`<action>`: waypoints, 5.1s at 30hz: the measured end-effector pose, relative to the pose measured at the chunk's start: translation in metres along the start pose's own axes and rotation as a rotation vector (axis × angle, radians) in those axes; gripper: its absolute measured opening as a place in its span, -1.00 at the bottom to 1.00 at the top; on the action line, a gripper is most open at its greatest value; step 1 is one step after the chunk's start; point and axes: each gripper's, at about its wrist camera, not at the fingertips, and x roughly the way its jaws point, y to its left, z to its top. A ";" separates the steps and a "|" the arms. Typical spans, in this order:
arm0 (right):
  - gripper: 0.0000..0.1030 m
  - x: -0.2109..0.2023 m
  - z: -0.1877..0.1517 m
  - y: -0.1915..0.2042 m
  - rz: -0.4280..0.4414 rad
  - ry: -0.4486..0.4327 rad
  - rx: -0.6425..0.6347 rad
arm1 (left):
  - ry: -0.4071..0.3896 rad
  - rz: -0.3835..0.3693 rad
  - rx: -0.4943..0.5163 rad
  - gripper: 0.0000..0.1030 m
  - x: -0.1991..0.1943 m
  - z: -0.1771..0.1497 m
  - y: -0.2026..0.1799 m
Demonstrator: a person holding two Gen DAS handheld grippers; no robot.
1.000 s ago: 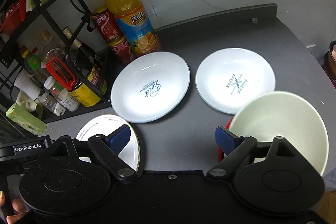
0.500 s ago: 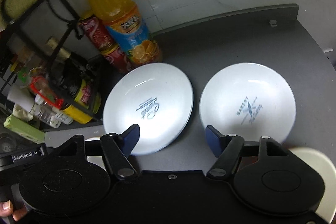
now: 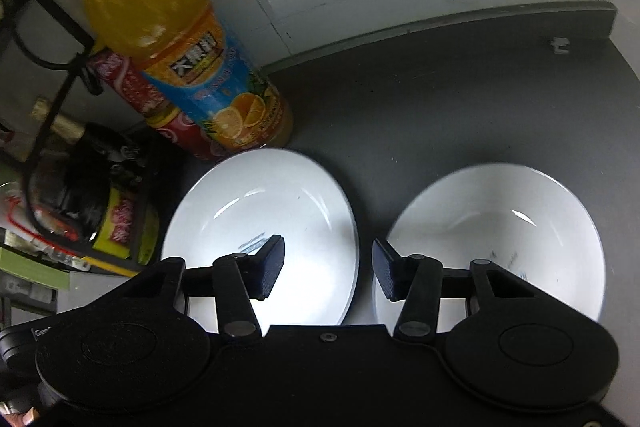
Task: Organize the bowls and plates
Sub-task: 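Move both grippers toward the white plates by the shelf, then close both grippers on the rim of the white 'Sweet' plate, then lift the 'Sweet' plate with both grippers over the gold-rimmed plate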
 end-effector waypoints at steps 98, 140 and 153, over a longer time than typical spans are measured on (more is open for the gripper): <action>-0.89 -0.038 -0.120 0.076 0.092 0.066 -0.063 | 0.007 -0.032 -0.092 -0.87 -0.086 -0.045 0.128; -0.88 -0.011 -0.123 0.092 0.070 0.098 -0.070 | 0.036 0.129 -0.036 -0.41 -0.091 -0.031 0.138; -0.81 0.003 -0.126 0.098 0.035 0.118 -0.123 | 0.065 0.180 -0.083 -0.18 -0.063 -0.037 0.153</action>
